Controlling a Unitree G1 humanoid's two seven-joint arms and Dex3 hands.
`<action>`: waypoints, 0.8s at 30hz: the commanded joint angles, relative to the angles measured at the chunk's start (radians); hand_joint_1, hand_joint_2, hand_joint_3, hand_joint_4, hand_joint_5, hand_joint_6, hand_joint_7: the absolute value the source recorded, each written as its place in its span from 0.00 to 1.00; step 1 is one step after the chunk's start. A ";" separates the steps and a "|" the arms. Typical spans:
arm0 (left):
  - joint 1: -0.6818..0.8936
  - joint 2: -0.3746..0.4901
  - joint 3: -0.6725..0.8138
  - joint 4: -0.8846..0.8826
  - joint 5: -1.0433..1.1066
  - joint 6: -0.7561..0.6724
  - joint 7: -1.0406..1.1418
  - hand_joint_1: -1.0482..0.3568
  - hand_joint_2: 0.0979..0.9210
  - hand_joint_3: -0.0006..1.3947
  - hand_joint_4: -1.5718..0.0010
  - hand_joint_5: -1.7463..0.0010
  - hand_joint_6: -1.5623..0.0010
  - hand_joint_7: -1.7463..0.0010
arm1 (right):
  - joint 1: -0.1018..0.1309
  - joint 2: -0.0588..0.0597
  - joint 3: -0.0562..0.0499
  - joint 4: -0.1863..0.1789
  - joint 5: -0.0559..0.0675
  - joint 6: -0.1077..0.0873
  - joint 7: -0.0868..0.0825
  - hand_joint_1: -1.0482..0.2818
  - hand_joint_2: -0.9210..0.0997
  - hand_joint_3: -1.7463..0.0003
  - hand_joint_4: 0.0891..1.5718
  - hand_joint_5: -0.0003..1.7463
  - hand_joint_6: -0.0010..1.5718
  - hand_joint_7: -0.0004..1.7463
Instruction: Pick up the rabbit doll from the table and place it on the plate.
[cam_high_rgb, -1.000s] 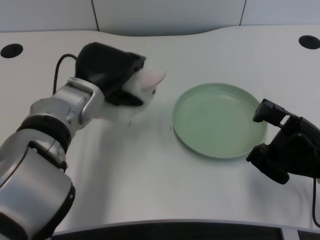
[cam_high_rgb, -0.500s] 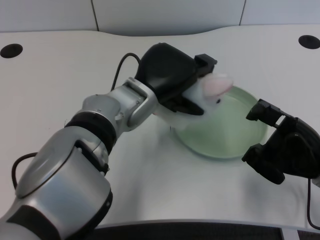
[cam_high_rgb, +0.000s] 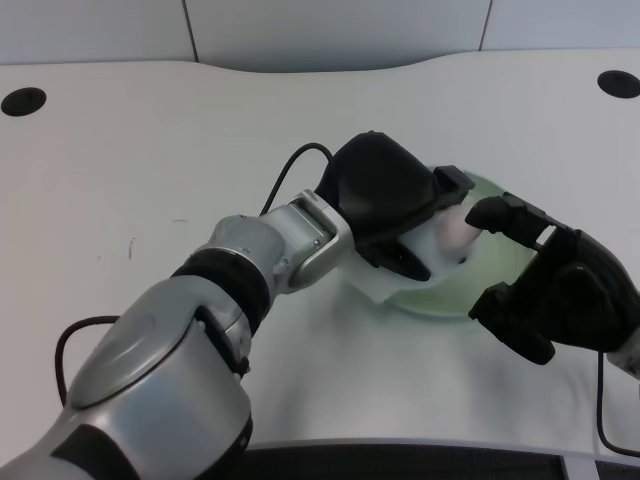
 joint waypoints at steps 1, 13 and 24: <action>-0.009 -0.011 -0.043 0.006 0.039 0.058 0.017 0.25 1.00 0.39 0.53 0.01 0.67 0.08 | 0.010 -0.003 -0.006 -0.019 0.018 -0.019 0.006 0.32 0.05 1.00 0.70 1.00 0.69 0.61; 0.020 -0.028 0.019 0.003 -0.041 0.119 -0.047 0.00 1.00 0.65 1.00 0.87 1.00 0.91 | 0.011 -0.008 0.000 -0.027 0.019 -0.012 0.023 0.32 0.05 1.00 0.70 1.00 0.66 0.66; -0.009 0.029 0.091 -0.006 -0.109 0.044 -0.082 0.00 1.00 0.69 1.00 1.00 1.00 1.00 | 0.014 -0.009 0.000 -0.032 0.017 -0.013 0.017 0.32 0.05 1.00 0.70 1.00 0.67 0.63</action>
